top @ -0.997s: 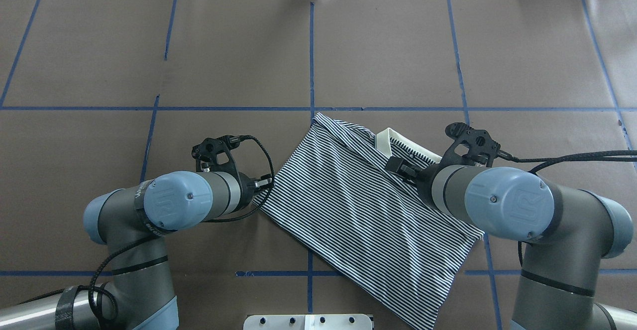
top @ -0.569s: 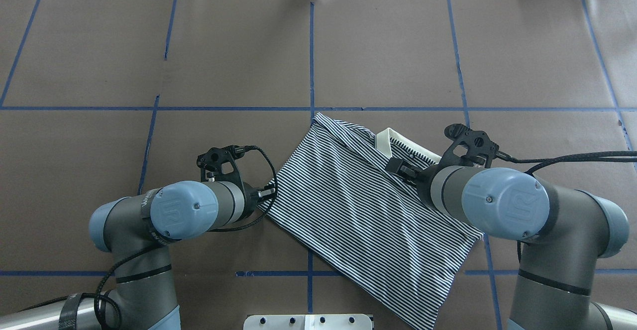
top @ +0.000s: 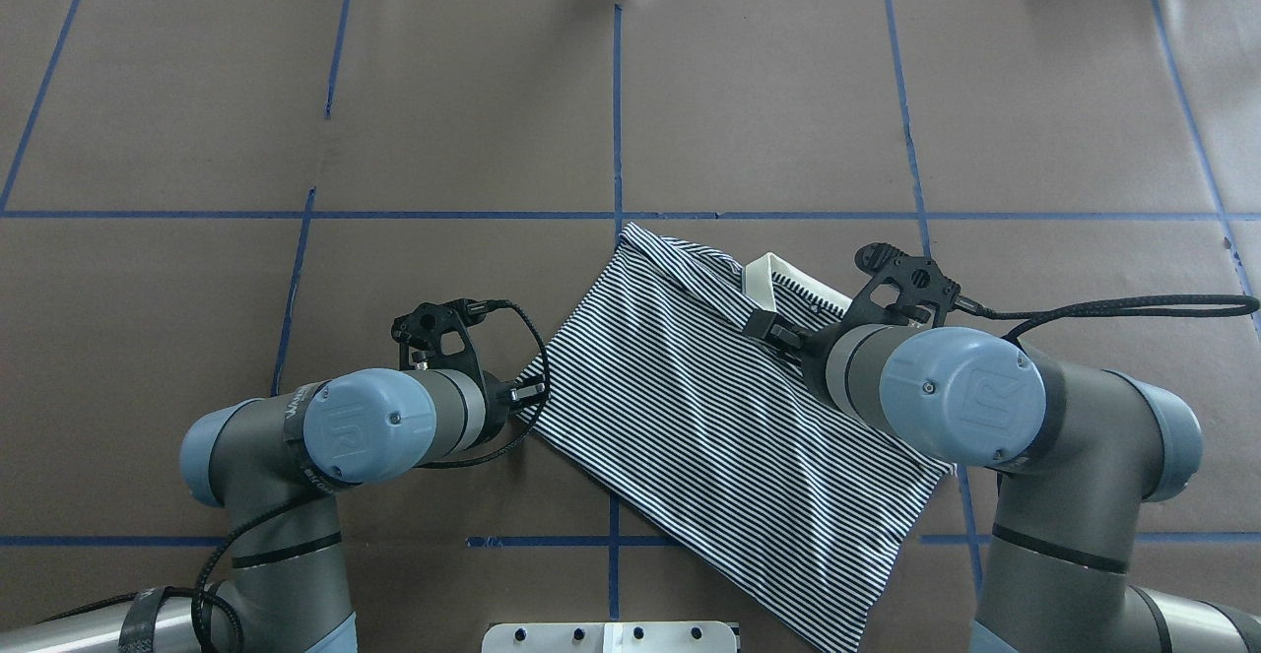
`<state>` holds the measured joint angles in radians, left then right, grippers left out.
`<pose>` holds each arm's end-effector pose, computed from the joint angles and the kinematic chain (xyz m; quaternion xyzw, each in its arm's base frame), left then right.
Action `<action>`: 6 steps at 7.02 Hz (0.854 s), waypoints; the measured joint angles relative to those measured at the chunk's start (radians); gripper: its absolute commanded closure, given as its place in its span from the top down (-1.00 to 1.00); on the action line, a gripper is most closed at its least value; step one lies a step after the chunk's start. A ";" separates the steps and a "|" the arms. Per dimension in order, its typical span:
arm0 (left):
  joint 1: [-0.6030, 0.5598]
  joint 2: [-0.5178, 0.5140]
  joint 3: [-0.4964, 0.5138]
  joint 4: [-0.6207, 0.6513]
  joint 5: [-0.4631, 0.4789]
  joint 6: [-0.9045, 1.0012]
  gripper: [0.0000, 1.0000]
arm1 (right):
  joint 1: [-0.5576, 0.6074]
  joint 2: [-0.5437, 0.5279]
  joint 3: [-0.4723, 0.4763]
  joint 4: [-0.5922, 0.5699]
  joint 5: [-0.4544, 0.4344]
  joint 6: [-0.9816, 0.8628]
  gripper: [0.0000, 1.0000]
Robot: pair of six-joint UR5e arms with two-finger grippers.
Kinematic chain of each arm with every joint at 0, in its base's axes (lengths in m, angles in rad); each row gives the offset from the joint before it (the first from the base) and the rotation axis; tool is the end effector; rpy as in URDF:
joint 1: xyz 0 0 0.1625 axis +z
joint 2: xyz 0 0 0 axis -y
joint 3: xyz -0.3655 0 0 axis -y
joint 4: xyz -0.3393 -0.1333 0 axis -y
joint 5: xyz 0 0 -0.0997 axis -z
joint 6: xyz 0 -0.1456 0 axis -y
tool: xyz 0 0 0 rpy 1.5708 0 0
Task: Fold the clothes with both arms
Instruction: 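Grasp the shirt edge with both grippers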
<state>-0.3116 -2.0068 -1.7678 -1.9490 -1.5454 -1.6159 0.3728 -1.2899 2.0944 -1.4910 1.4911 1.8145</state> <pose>0.5331 -0.3156 0.2859 0.0754 0.4785 -0.1613 0.8598 -0.4241 -0.3214 0.2841 0.0635 -0.4243 0.2902 0.8554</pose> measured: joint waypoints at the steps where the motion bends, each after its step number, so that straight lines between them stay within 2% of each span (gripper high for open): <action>1: 0.000 0.001 0.002 0.002 0.000 0.000 -0.02 | 0.000 0.002 -0.002 0.000 0.000 0.000 1.00; 3: 0.000 0.004 0.008 0.002 0.001 -0.002 -1.00 | -0.001 0.004 -0.005 0.000 0.000 0.000 1.00; 6: -0.022 0.002 0.002 0.002 0.000 0.002 -1.00 | -0.002 0.004 -0.011 0.001 0.000 0.001 1.00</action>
<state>-0.3335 -2.0050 -1.7662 -1.9466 -1.5455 -1.6138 0.3711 -1.2855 2.0838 -1.4903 1.4910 1.8151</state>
